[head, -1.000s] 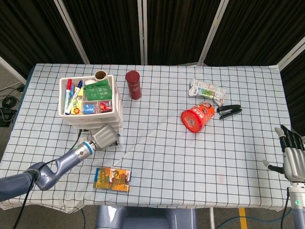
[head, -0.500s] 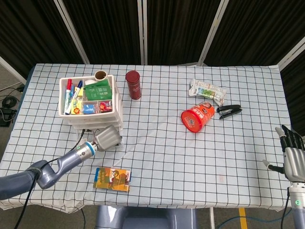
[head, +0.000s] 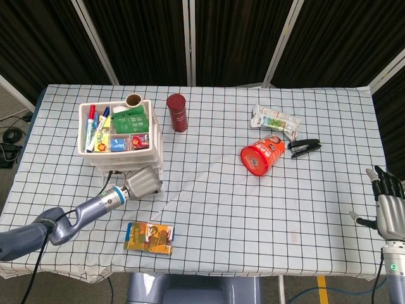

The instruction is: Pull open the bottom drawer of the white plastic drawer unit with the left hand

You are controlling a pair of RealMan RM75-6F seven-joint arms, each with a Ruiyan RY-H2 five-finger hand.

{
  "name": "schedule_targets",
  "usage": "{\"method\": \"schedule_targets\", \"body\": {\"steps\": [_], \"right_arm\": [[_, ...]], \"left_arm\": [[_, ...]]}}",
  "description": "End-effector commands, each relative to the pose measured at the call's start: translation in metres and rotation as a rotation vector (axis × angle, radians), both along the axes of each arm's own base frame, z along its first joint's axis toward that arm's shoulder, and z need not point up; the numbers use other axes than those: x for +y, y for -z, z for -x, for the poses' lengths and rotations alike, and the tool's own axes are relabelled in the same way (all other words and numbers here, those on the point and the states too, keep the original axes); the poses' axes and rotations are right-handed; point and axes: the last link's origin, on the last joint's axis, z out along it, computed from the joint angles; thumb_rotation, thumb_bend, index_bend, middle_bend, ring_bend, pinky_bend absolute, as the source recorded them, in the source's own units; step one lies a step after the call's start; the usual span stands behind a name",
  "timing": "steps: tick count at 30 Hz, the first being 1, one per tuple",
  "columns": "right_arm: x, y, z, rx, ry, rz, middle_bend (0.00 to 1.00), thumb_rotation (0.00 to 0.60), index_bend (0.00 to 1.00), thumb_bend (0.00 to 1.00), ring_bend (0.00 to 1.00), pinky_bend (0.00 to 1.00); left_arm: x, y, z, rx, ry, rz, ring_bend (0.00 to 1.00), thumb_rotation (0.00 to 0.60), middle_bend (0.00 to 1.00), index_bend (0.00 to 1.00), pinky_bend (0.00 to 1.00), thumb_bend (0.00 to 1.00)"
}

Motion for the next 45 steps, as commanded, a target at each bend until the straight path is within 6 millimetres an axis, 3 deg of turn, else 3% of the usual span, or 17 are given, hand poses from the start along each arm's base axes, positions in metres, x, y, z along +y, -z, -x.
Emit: {"method": "schedule_targets", "body": {"steps": [1,11,23,45], "right_arm": [[-0.001,0.001,0.001,0.005,0.005,-0.001,0.00,0.600,0.01,0.03,0.00,0.00],[-0.003,0.004,0.003,0.016,0.014,-0.003,0.00,0.600,0.01,0.03,0.00,0.00],[-0.004,0.006,0.003,0.022,0.016,-0.008,0.00,0.600,0.01,0.03,0.00,0.00],[-0.003,0.007,0.002,0.024,0.015,-0.008,0.00,0.600,0.01,0.03,0.00,0.00]], "left_arm": [[0.001,0.001,-0.001,0.000,0.012,0.008,0.97,0.600,1.00,0.58,0.88,0.01],[0.003,0.000,0.005,0.017,0.010,0.021,0.97,0.600,1.00,0.58,0.88,0.11],[0.000,-0.013,0.005,0.008,0.018,0.037,0.97,0.600,1.00,0.58,0.88,0.10],[0.000,-0.006,0.004,0.031,0.009,0.035,0.97,0.600,1.00,0.55,0.88,0.19]]}}
